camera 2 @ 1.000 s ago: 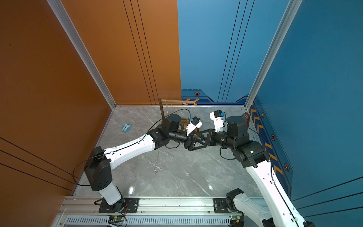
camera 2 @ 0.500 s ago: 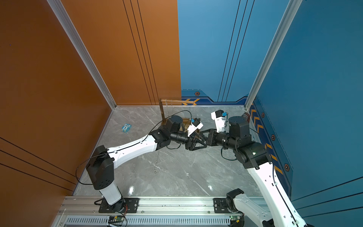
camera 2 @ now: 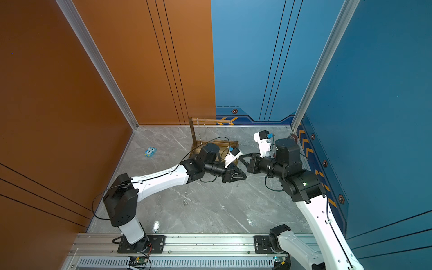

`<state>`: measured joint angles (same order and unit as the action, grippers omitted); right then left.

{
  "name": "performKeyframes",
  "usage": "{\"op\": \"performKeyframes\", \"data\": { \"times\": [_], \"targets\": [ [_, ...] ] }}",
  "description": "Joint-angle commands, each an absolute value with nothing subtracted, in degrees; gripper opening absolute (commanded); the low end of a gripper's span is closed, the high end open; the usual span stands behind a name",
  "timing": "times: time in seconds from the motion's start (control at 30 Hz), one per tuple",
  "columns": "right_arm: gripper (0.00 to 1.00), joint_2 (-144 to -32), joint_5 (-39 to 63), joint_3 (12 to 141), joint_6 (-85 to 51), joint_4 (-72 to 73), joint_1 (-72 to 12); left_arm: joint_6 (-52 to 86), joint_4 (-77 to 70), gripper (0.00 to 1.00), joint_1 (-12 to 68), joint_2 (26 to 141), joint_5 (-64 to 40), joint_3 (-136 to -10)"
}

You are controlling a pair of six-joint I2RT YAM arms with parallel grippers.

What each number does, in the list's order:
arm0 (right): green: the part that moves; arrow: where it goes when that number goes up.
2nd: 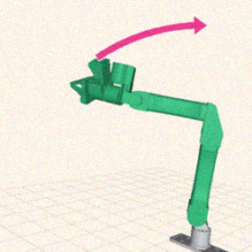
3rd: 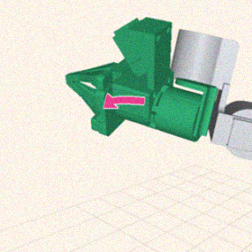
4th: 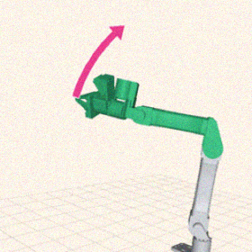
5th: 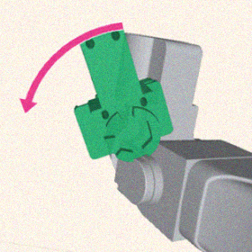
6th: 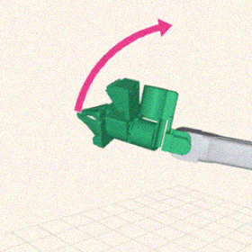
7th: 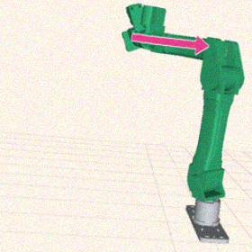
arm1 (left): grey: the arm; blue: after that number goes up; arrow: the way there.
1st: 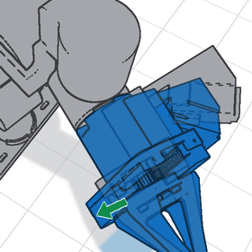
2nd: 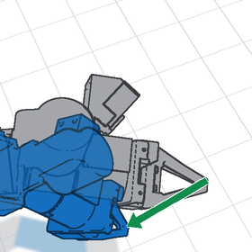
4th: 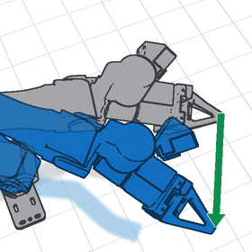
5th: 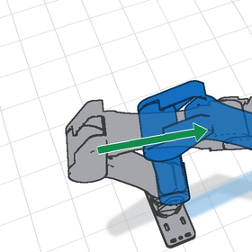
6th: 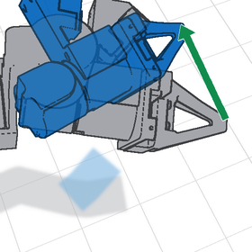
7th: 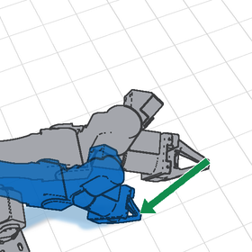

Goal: Take the necklace off the jewelry display stand
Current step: Take off the necklace from the stand.

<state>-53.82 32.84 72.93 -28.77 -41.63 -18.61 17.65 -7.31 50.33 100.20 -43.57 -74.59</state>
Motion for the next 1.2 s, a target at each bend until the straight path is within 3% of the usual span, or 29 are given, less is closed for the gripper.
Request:
{"op": "performKeyframes", "data": {
  "times": [0.0, 0.23, 0.77, 1.17],
  "targets": [
    [0.0, -52.76, 33.84, 74.58, -29.67, -43.15, -18.02, 18.14, -9.58, 0.26, 50.8, 98.96, -42.42, -72.7],
    [0.0, -52.49, 34.19, 74.47, -29.88, -43.32, -17.67, 18.9, -10.7, 0.25, 51.05, 98.64, -41.76, -70.78],
    [0.0, -52.38, 34.7, 74.0, -30.28, -43.68, -17.64, 18.72, -10.88, 0.01, 51.04, 95.81, -37.98, -67.35],
    [0.0, -54.41, 33.68, 72.39, -30.89, -43.32, -20.13, 20.68, -10.96, 0.0, 50.81, 91.09, -29.47, -60.74]
  ]
}}
